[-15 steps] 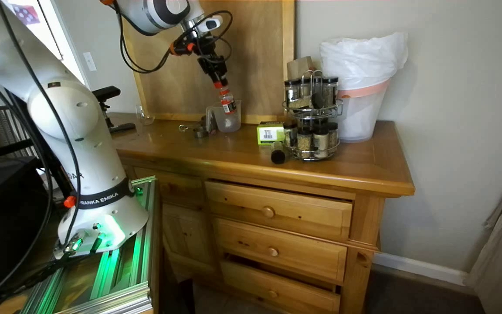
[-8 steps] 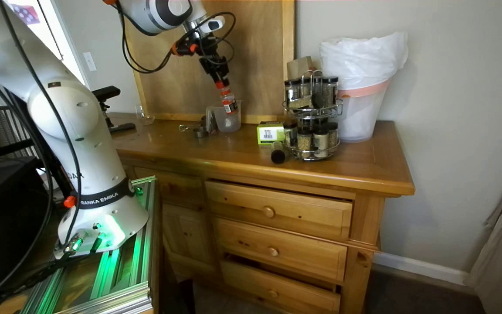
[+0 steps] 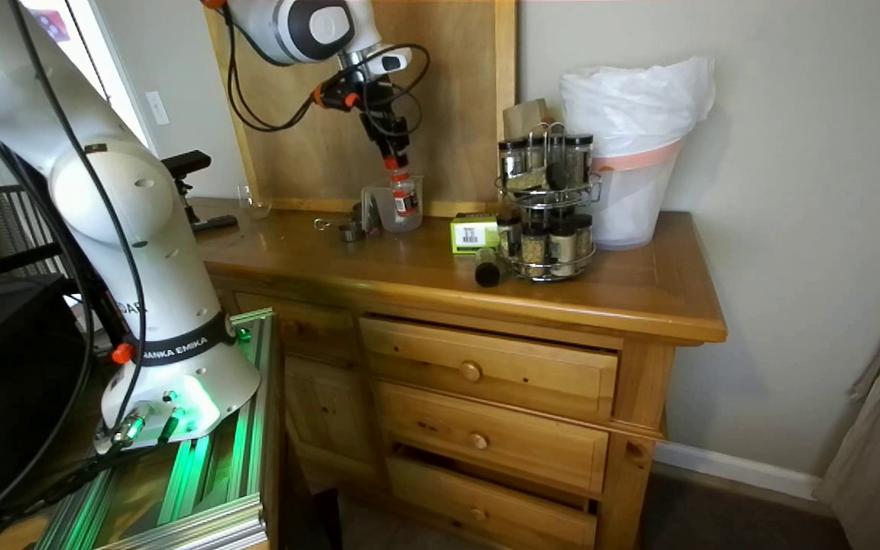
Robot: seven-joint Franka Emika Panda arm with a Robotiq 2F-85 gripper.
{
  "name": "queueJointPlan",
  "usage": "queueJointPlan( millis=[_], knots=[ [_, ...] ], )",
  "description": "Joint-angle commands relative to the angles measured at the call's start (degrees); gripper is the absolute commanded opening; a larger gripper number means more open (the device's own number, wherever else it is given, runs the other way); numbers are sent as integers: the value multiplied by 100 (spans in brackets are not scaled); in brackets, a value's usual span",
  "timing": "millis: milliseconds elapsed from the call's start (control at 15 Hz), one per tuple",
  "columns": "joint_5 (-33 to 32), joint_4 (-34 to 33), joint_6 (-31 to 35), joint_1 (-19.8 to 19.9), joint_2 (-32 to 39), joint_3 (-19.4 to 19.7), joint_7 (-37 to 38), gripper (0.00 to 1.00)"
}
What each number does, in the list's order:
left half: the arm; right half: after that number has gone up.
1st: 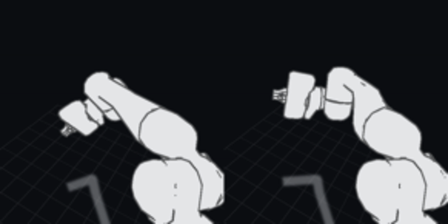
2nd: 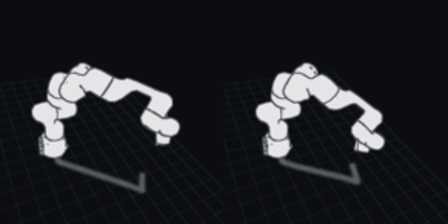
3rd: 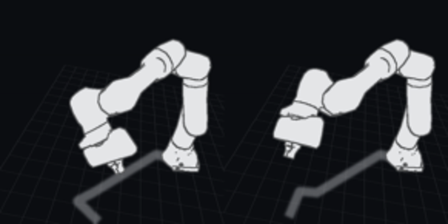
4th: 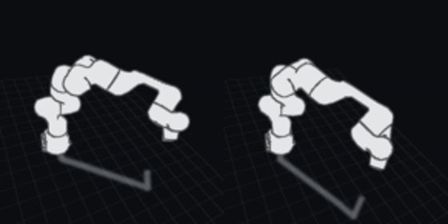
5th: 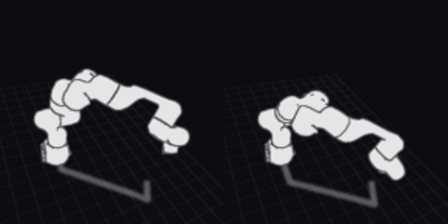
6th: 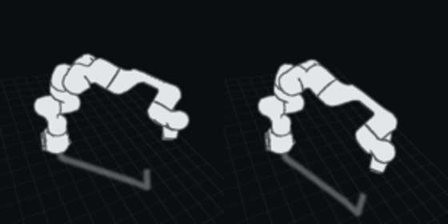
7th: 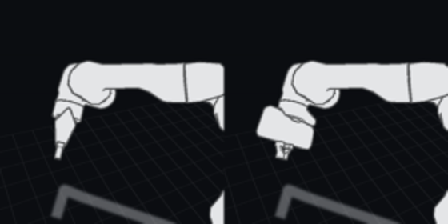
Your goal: Remove the container from the plastic jar and put it on the table
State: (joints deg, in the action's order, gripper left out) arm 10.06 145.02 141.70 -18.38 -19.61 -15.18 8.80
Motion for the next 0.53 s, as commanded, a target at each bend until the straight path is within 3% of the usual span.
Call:
queueJointPlan(
  millis=[0, 467],
  knots=[
    [227, -32, 132, 5, 299, 90, -193, 33],
    [-331, -146, -29, 257, 722, -162, 435, 33]
  ],
)
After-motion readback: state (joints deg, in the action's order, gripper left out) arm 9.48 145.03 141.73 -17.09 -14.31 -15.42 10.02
